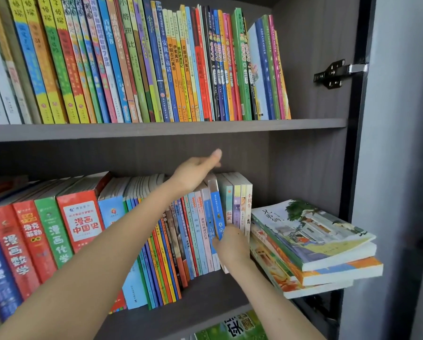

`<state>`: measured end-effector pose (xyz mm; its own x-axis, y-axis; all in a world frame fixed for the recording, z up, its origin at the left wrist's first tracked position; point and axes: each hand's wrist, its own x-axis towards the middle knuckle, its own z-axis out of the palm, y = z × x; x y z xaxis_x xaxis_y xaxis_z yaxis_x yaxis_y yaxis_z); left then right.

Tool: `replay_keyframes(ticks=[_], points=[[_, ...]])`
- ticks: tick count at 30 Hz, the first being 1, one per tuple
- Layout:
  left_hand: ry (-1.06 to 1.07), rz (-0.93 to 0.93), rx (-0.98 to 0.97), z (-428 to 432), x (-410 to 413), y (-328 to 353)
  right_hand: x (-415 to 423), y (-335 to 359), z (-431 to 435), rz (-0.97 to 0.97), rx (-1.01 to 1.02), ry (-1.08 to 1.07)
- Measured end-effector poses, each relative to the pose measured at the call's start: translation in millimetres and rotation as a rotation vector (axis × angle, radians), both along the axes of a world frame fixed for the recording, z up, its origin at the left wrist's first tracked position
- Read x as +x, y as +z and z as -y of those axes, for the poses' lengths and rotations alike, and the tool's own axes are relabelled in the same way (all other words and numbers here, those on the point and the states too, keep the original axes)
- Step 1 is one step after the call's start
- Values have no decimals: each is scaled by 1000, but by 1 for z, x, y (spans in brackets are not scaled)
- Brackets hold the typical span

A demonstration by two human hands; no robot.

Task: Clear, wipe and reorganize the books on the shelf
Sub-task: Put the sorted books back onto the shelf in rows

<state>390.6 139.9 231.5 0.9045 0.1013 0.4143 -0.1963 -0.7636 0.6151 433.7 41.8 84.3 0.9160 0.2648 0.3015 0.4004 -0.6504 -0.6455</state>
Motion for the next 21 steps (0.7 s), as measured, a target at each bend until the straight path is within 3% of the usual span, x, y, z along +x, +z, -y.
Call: replay_keyframes(ticks=[4,11,16,21], points=[[6,-151,518,-3,-1,-10,-8,-16,13,-45,-219,33],[78,-61,599,-6,9,-19,-9,-24,15,70,-367,-2],[153,-88,783,0,26,-24,6,-34,1,90,-551,-57],[211,-29,885,1,38,-34,23,-30,0,40,-525,-37]])
